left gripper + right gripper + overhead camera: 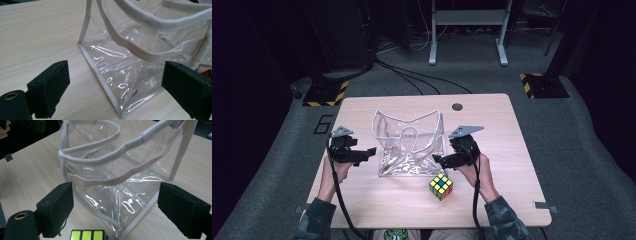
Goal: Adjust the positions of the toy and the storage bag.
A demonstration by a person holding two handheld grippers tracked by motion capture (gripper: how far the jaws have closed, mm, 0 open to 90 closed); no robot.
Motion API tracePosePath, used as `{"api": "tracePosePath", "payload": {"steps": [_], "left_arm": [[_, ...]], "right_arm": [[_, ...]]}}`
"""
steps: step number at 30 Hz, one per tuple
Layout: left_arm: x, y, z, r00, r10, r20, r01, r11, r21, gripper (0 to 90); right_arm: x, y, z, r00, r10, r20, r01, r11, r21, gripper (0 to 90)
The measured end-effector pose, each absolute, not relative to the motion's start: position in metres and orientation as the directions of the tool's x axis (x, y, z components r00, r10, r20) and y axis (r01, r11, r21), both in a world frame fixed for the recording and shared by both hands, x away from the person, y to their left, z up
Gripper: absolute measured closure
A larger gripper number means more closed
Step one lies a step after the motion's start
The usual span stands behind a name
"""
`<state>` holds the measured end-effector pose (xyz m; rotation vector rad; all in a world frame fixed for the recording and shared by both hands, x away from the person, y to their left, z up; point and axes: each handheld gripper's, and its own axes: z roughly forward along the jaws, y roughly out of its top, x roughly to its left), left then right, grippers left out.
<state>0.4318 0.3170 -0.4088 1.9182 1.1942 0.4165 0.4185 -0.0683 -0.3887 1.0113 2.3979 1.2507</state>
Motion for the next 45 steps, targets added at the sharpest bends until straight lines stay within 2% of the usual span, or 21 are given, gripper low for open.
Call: {"api": "tracePosePath", "payload": {"steps": [10, 14, 20, 26, 28, 30, 31, 34, 35, 36, 37, 39, 40, 41, 43, 45], "left_arm": [[0.445, 0.312, -0.387, 0.501, 0.852, -0.153, 0.565, -0.189, 0.803, 9.0], [0.452, 0.310, -0.380, 0.502, 0.851, -0.154, 0.558, -0.182, 0.810, 12.5], [0.468, 0.306, -0.372, 0.504, 0.842, -0.194, 0.571, -0.156, 0.806, 15.0], [0.484, 0.297, -0.377, 0.487, 0.855, -0.179, 0.602, -0.181, 0.777, 17.5], [0.488, 0.294, -0.381, 0.479, 0.861, -0.174, 0.625, -0.195, 0.756, 21.4], [0.490, 0.292, -0.386, 0.474, 0.861, -0.184, 0.639, -0.192, 0.745, 33.3], [0.491, 0.291, -0.387, 0.474, 0.860, -0.190, 0.649, -0.195, 0.736, 33.3], [0.492, 0.286, -0.393, 0.479, 0.860, -0.174, 0.664, -0.226, 0.712, 49.2], [0.492, 0.285, -0.395, 0.481, 0.861, -0.168, 0.670, -0.237, 0.704, 49.2], [0.492, 0.282, -0.398, 0.483, 0.861, -0.161, 0.673, -0.247, 0.697, 55.3], [0.492, 0.281, -0.400, 0.485, 0.861, -0.152, 0.673, -0.256, 0.694, 66.3], [0.492, 0.279, -0.400, 0.488, 0.863, -0.130, 0.666, -0.272, 0.694, 73.9], [0.491, 0.279, -0.399, 0.495, 0.865, -0.086, 0.652, -0.305, 0.694, 77.6], [0.491, 0.279, -0.399, 0.495, 0.865, -0.086, 0.652, -0.305, 0.694, 80.7], [0.490, 0.278, -0.398, 0.501, 0.865, -0.030, 0.633, -0.343, 0.694, 84.3], [0.491, 0.278, -0.397, 0.502, 0.865, -0.013, 0.625, -0.351, 0.697, 87.9]], "right_arm": [[0.436, -0.060, -0.373, -0.719, 0.689, 0.087, 0.467, 0.386, 0.796, 12.9], [0.447, -0.058, -0.369, -0.705, 0.702, 0.103, 0.483, 0.368, 0.795, 13.0], [0.459, -0.052, -0.365, -0.693, 0.710, 0.124, 0.499, 0.349, 0.793, 13.8], [0.472, -0.042, -0.368, -0.675, 0.727, 0.127, 0.532, 0.360, 0.767, 15.3], [0.473, -0.040, -0.370, -0.672, 0.730, 0.127, 0.543, 0.369, 0.755, 17.2], [0.476, -0.037, -0.375, -0.669, 0.734, 0.116, 0.555, 0.390, 0.734, 20.5], [0.476, -0.037, -0.375, -0.669, 0.734, 0.116, 0.555, 0.390, 0.734, 20.5], [0.478, -0.035, -0.381, -0.657, 0.746, 0.105, 0.580, 0.412, 0.702, 31.2], [0.478, -0.035, -0.381, -0.657, 0.746, 0.105, 0.580, 0.412, 0.702, 31.2], [0.479, -0.035, -0.383, -0.653, 0.750, 0.105, 0.586, 0.412, 0.698, 37.5], [0.480, -0.034, -0.386, -0.640, 0.763, 0.085, 0.594, 0.422, 0.685, 47.9], [0.480, -0.034, -0.387, -0.632, 0.773, 0.061, 0.592, 0.430, 0.682, 58.8], [0.481, -0.035, -0.387, -0.625, 0.779, 0.051, 0.594, 0.431, 0.679, 63.5], [0.481, -0.035, -0.387, -0.625, 0.779, 0.051, 0.594, 0.431, 0.679, 63.5], [0.483, -0.038, -0.387, -0.617, 0.786, 0.041, 0.593, 0.431, 0.680, 72.2], [0.484, -0.041, -0.387, -0.604, 0.797, -0.002, 0.581, 0.442, 0.684, 82.0]]}}
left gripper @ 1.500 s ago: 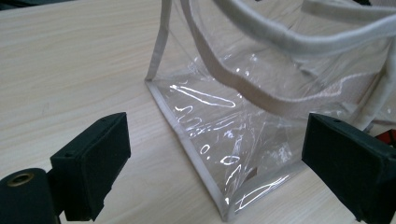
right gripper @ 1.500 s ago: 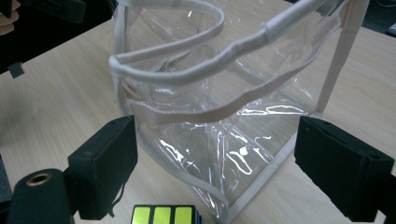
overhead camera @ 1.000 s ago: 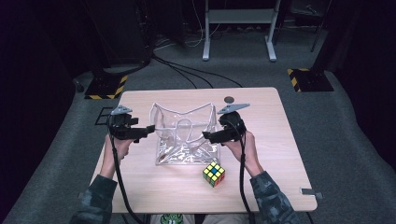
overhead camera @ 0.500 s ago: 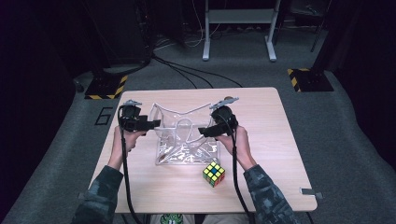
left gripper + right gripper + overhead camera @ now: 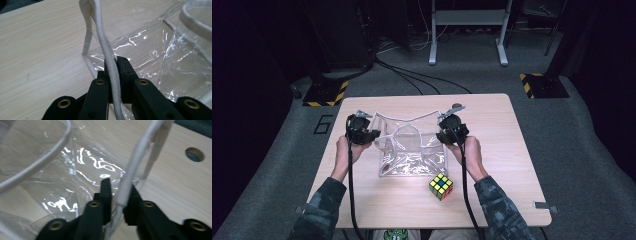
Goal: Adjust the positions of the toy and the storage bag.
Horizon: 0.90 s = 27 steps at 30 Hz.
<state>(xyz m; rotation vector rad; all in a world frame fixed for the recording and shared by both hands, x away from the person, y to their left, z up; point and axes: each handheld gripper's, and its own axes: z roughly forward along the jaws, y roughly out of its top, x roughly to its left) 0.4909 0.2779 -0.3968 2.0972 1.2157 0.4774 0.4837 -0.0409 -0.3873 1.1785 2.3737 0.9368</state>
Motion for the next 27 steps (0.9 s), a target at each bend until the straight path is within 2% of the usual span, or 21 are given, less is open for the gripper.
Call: {"api": "tracePosePath", "payload": {"steps": [1, 4, 12, 20, 27], "left_arm": [[0.491, 0.279, -0.396, 0.505, 0.863, -0.005, 0.622, -0.360, 0.695, 89.0], [0.492, 0.281, -0.395, 0.514, 0.857, 0.014, 0.620, -0.383, 0.685, 89.4], [0.500, 0.292, -0.384, 0.517, 0.854, 0.055, 0.614, -0.415, 0.671, 89.8], [0.505, 0.297, -0.377, 0.526, 0.849, 0.049, 0.609, -0.416, 0.675, 89.9], [0.516, 0.288, -0.375, 0.534, 0.845, 0.042, 0.615, -0.422, 0.666, 89.7]], "right_arm": [[0.484, -0.043, -0.387, -0.588, 0.809, -0.015, 0.583, 0.436, 0.686, 86.6], [0.488, -0.050, -0.386, -0.582, 0.813, -0.036, 0.577, 0.443, 0.686, 88.8], [0.493, -0.069, -0.377, -0.553, 0.832, -0.051, 0.587, 0.432, 0.684, 89.7], [0.506, -0.105, -0.359, -0.513, 0.857, -0.043, 0.617, 0.403, 0.676, 89.8], [0.514, -0.110, -0.351, -0.497, 0.866, -0.058, 0.636, 0.408, 0.655, 89.7]]}}
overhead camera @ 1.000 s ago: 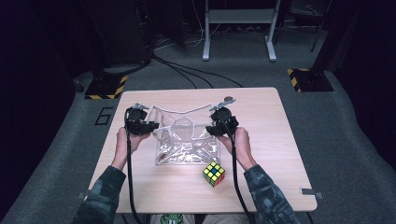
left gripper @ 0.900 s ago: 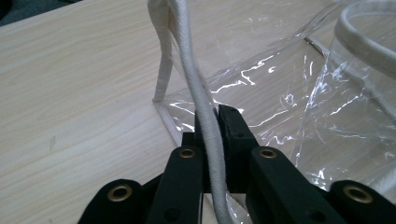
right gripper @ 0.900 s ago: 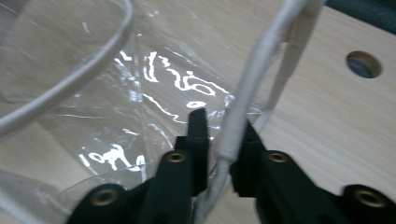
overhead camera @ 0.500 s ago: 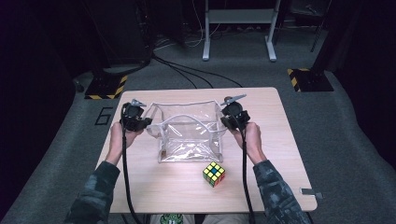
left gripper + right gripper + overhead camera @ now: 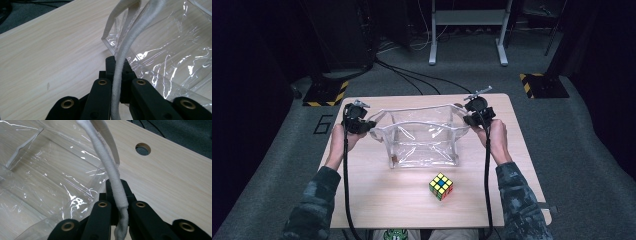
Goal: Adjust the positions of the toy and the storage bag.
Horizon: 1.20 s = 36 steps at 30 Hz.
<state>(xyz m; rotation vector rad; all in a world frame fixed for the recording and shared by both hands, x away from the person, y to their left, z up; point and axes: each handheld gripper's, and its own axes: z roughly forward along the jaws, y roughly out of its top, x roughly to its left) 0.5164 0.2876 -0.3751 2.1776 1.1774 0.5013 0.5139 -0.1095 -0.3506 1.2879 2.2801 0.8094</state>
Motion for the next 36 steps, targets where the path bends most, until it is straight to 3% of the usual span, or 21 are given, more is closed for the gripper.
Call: {"api": "tracePosePath", "payload": {"steps": [12, 24, 31, 32, 34, 36], "left_arm": [[0.532, 0.278, -0.363, 0.536, 0.842, 0.065, 0.607, -0.438, 0.663, 89.6], [0.551, 0.269, -0.373, 0.520, 0.854, 0.012, 0.608, -0.381, 0.696, 86.4], [0.556, 0.268, -0.376, 0.494, 0.869, 0.028, 0.611, -0.370, 0.700, 77.8], [0.556, 0.267, -0.375, 0.493, 0.869, 0.035, 0.612, -0.375, 0.696, 72.6], [0.556, 0.267, -0.375, 0.493, 0.869, 0.037, 0.613, -0.378, 0.694, 71.0], [0.556, 0.266, -0.374, 0.484, 0.874, 0.037, 0.611, -0.368, 0.701, 60.8]], "right_arm": [[0.522, -0.118, -0.350, -0.476, 0.879, -0.035, 0.650, 0.378, 0.659, 89.5], [0.538, -0.115, -0.361, -0.453, 0.891, -0.012, 0.665, 0.347, 0.661, 87.4], [0.550, -0.110, -0.370, -0.441, 0.897, -0.008, 0.674, 0.337, 0.658, 82.5], [0.552, -0.112, -0.370, -0.443, 0.896, 0.007, 0.674, 0.328, 0.662, 77.4], [0.552, -0.113, -0.369, -0.440, 0.898, 0.011, 0.677, 0.324, 0.661, 75.5], [0.552, -0.113, -0.368, -0.444, 0.896, 0.012, 0.673, 0.325, 0.664, 66.7]]}}
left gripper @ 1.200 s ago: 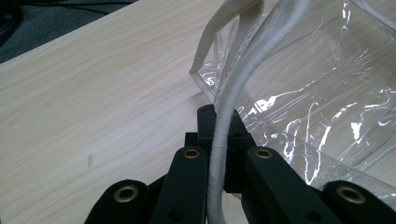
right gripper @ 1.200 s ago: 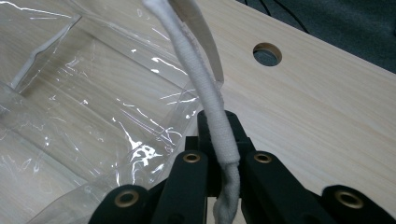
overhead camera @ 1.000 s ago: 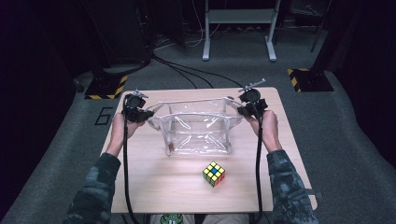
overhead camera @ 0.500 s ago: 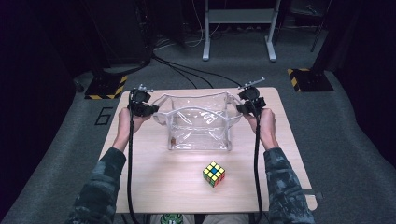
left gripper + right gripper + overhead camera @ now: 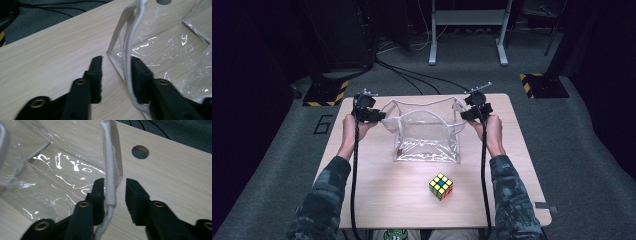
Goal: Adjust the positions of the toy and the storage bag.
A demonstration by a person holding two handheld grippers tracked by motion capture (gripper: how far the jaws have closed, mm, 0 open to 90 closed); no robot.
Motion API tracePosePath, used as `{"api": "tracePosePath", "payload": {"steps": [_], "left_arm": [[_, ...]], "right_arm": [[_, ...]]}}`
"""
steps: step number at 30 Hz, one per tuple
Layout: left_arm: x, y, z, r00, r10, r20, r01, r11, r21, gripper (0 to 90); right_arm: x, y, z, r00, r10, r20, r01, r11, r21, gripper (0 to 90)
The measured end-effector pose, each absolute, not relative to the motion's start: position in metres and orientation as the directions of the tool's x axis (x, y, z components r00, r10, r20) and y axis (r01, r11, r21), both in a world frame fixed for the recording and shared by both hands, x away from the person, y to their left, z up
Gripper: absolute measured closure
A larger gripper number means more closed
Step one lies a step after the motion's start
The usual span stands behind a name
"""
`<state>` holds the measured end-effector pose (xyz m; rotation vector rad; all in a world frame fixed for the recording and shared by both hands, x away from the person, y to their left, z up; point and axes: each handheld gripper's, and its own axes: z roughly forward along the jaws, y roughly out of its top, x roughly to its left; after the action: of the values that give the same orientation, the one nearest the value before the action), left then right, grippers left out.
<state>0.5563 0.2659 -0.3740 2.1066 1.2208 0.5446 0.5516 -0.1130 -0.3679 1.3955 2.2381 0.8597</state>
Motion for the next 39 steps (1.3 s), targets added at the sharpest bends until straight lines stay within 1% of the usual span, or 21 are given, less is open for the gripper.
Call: {"api": "tracePosePath", "payload": {"steps": [3, 6, 7, 8, 9, 10, 13, 14, 20, 26, 32, 39], "left_arm": [[0.555, 0.265, -0.372, 0.482, 0.876, 0.033, 0.605, -0.359, 0.711, 45.0], [0.552, 0.264, -0.367, 0.485, 0.874, 0.023, 0.589, -0.347, 0.730, 32.8], [0.551, 0.264, -0.365, 0.486, 0.874, 0.030, 0.579, -0.347, 0.738, 28.0], [0.550, 0.263, -0.364, 0.490, 0.871, 0.032, 0.574, -0.350, 0.741, 26.1], [0.549, 0.263, -0.362, 0.493, 0.869, 0.036, 0.569, -0.353, 0.743, 26.1], [0.548, 0.262, -0.360, 0.494, 0.869, 0.039, 0.560, -0.352, 0.750, 24.4], [0.544, 0.262, -0.353, 0.497, 0.867, 0.026, 0.546, -0.336, 0.767, 18.2], [0.543, 0.261, -0.351, 0.495, 0.868, 0.025, 0.542, -0.331, 0.773, 15.4], [0.530, 0.261, -0.342, 0.511, 0.860, 0.008, 0.514, -0.313, 0.799, 12.9], [0.514, 0.263, -0.342, 0.529, 0.848, 0.008, 0.508, -0.324, 0.798, 10.4], [0.497, 0.273, -0.351, 0.537, 0.844, 0.009, 0.499, -0.326, 0.803, 8.7], [0.477, 0.286, -0.363, 0.534, 0.846, 0.012, 0.502, -0.328, 0.800, 7.6]], "right_arm": [[0.549, -0.112, -0.364, -0.444, 0.896, 0.015, 0.664, 0.317, 0.677, 51.8], [0.548, -0.109, -0.363, -0.458, 0.889, 0.011, 0.655, 0.330, 0.680, 41.7], [0.546, -0.107, -0.362, -0.470, 0.883, 0.012, 0.642, 0.333, 0.691, 36.9], [0.545, -0.107, -0.361, -0.475, 0.880, 0.020, 0.641, 0.330, 0.693, 32.7], [0.545, -0.107, -0.361, -0.475, 0.880, 0.020, 0.641, 0.330, 0.693, 32.7], [0.543, -0.106, -0.360, -0.482, 0.876, 0.035, 0.635, 0.322, 0.702, 30.6], [0.538, -0.104, -0.353, -0.501, 0.864, 0.040, 0.611, 0.321, 0.723, 25.4], [0.535, -0.103, -0.348, -0.514, 0.857, 0.037, 0.599, 0.328, 0.730, 22.3], [0.522, -0.103, -0.340, -0.540, 0.840, 0.045, 0.582, 0.335, 0.741, 15.7], [0.502, -0.108, -0.339, -0.575, 0.817, 0.033, 0.554, 0.360, 0.750, 12.3], [0.479, -0.115, -0.343, -0.596, 0.803, 0.017, 0.527, 0.376, 0.762, 7.9], [0.454, -0.123, -0.353, -0.608, 0.794, -0.014, 0.498, 0.395, 0.772, 5.5]]}}
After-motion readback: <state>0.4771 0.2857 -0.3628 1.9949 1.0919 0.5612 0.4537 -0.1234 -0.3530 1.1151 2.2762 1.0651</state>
